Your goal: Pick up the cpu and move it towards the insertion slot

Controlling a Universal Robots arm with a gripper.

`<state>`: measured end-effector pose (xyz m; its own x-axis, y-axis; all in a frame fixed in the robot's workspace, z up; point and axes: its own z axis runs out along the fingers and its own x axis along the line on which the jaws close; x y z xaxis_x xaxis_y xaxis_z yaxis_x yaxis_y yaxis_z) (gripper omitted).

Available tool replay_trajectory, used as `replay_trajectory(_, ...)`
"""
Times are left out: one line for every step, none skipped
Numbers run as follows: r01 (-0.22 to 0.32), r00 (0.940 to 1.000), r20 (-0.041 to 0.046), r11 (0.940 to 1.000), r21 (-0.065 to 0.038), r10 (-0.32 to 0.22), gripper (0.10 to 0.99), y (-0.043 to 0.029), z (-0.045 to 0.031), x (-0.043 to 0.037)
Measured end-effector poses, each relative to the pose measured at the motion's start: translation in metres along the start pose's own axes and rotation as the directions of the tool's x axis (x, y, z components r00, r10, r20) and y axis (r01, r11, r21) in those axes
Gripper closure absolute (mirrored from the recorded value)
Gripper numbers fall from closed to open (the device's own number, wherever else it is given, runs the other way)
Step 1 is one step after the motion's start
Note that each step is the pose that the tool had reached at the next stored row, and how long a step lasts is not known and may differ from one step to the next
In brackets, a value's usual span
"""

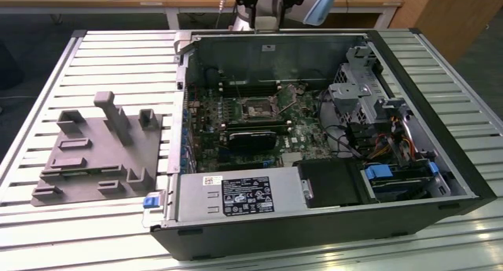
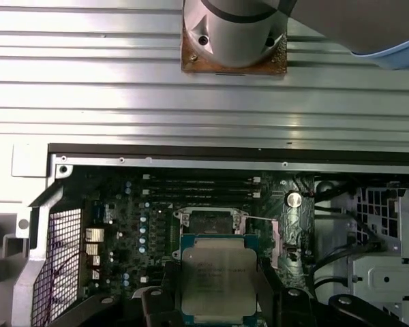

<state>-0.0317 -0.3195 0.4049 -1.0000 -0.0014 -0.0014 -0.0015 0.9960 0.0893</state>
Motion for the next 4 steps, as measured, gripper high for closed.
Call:
replay_trajectory(0.0, 1.0, 0.0, 1.0, 0.0, 0.0, 0.553, 0.0, 0.0, 0.0)
replay_trajectory(0.0, 1.0, 0.0001, 1.0, 0.0, 0.0, 0.553, 0.0, 0.0, 0.0)
replay_trajectory(0.0, 1.0, 0.0002, 1.0, 0.0, 0.0, 0.553, 0.0, 0.0, 0.0)
replay_trajectory(0.0, 1.0, 0.0002, 1.0, 0.0, 0.0, 0.553, 0.0, 0.0, 0.0)
